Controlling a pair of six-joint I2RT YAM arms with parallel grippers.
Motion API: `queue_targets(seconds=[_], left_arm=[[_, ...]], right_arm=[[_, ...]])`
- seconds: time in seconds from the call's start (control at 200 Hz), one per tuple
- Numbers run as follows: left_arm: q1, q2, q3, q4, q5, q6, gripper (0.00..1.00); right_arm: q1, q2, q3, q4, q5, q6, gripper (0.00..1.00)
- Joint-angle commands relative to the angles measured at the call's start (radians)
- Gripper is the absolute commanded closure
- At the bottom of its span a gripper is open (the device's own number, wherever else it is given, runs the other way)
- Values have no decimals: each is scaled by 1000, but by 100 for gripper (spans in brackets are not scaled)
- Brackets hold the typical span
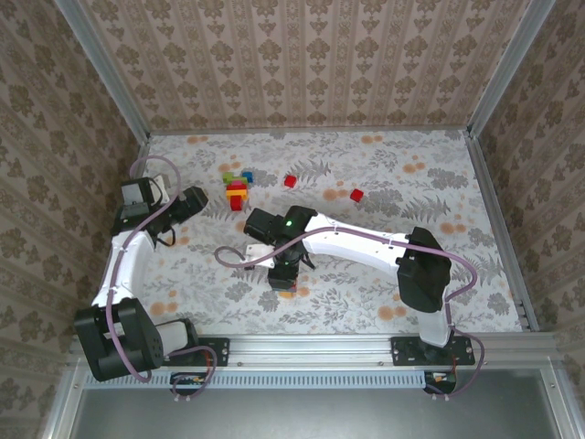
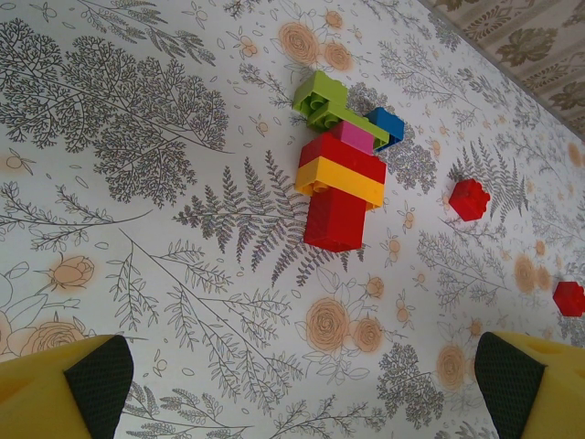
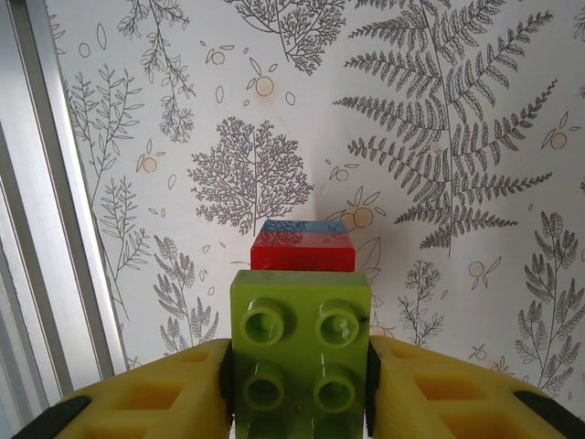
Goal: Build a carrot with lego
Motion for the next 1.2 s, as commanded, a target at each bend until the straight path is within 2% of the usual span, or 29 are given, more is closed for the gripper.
queue_targets(seconds=[0.0,0.175,0.4,0.725,0.84,0.945,1.01,1.07,1.125,1.16,1.195], left_arm=[[-4,2,26,6,14,17,0],[-4,2,25,5,14,17,0],[-4,2,25,5,14,17,0],[-3,-1,20,17,23,18,0],[2,-14,-1,72,87,0,0],[10,-40,-66,246,209,-74,0],[-25,-41,-112,390,295,-119,0],[-97,-26,-112,460,341,-91,0],[-187,-13,-119,515,361,-27,0],[-246,-20,-157,611,366,12,0],[-300,-47,-218,725,325,45,0]], right_arm=[[6,-18,-18,-1,-24,-19,59],[5,-20,-37,4,-28,-24,55],[5,-33,-40,14,-27,-23,32],[4,-160,-36,59,-15,-19,22],[-7,-247,-51,102,64,6,22],[-69,-333,-83,166,154,100,21],[-134,-372,-93,181,185,184,21],[-200,-408,-125,204,219,263,21],[-255,-437,-167,231,267,322,21],[-286,-451,-193,241,285,355,21],[-313,-461,-216,244,292,381,21]])
